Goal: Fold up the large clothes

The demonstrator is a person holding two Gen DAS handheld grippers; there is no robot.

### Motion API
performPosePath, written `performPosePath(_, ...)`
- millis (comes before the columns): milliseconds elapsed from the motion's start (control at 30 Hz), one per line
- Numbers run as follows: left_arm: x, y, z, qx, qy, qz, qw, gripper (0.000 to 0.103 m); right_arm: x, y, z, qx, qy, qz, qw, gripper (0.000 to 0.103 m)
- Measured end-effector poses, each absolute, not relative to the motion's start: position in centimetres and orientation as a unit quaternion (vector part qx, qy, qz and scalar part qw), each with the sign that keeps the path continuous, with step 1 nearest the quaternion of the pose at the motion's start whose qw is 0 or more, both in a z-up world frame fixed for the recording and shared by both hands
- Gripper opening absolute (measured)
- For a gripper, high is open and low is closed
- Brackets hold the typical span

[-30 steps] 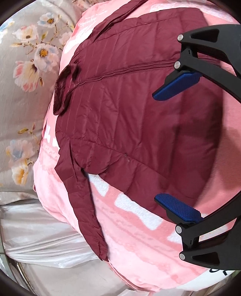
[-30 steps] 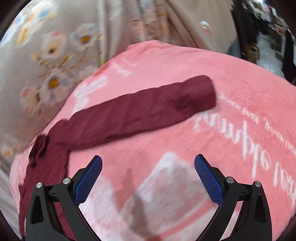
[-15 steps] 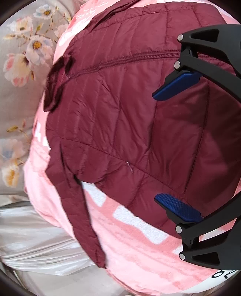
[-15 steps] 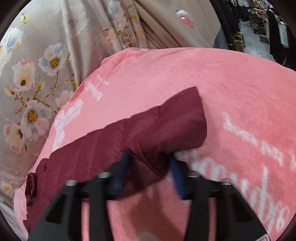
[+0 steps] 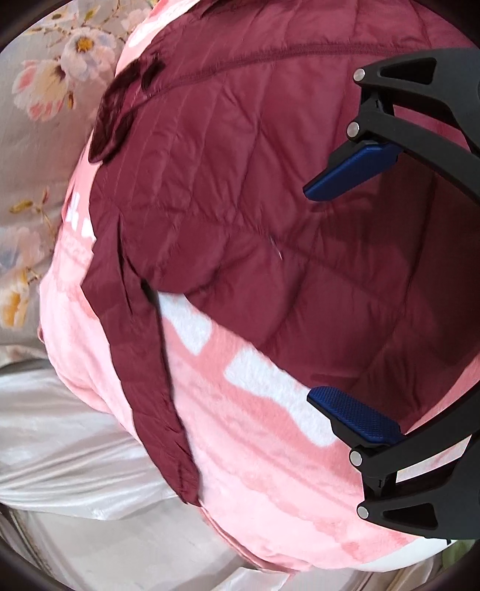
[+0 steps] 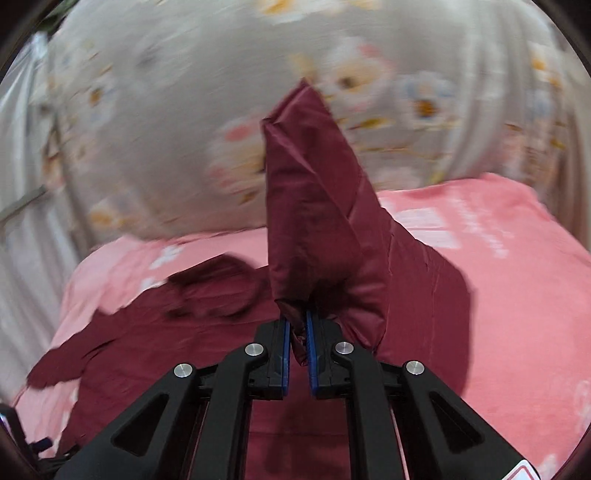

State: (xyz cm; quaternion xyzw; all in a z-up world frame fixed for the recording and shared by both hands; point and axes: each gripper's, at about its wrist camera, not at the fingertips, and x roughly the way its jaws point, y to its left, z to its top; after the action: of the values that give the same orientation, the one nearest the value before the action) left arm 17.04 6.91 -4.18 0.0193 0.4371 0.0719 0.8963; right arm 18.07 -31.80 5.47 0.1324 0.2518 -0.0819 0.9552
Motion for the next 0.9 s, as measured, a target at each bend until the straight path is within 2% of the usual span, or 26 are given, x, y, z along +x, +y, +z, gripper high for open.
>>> performPosePath(200, 17.1, 9.3, -5.0, 0.002, 0.446, 0.07, 0.893, 0.098, 24.0, -21.8, 1.2, 0.093, 0.319, 0.004, 0.943, 0.009)
performPosePath(400, 17.5, 10.0, -5.8, -0.015, 0.457, 0.046, 0.888, 0.098, 26.1, -15.2, -3.2, 0.056, 0.376, 0.05, 0.923, 0.016)
performPosePath(500, 17.9, 10.3, -5.5, -0.035, 0.456, 0.024, 0.889, 0.098, 25.6, -13.2, -3.9, 0.034, 0.385, 0.066, 0.92, 0.035)
performPosePath(567, 18.2, 10.4, -5.1, -0.057, 0.458, 0.005, 0.887, 0.098, 24.3, -12.9, -2.7, 0.031, 0.367, 0.074, 0.927, 0.063)
performPosePath(633, 19.0, 10.4, -4.3, -0.086, 0.458, -0.021, 0.885, 0.098, 22.8, -13.7, -0.8, 0.038, 0.339, 0.077, 0.937, 0.072)
performPosePath(767, 20.5, 8.9, -2.6, -0.133, 0.453, -0.077, 0.878, 0.098, 20.2, -17.5, 1.9, 0.075, 0.308, 0.056, 0.947, 0.073)
performPosePath(900, 23.7, 5.7, -1.7, -0.175, 0.467, -0.151, 0.854, 0.098, 18.2, -23.8, 1.9, 0.121, 0.309, 0.003, 0.943, 0.073)
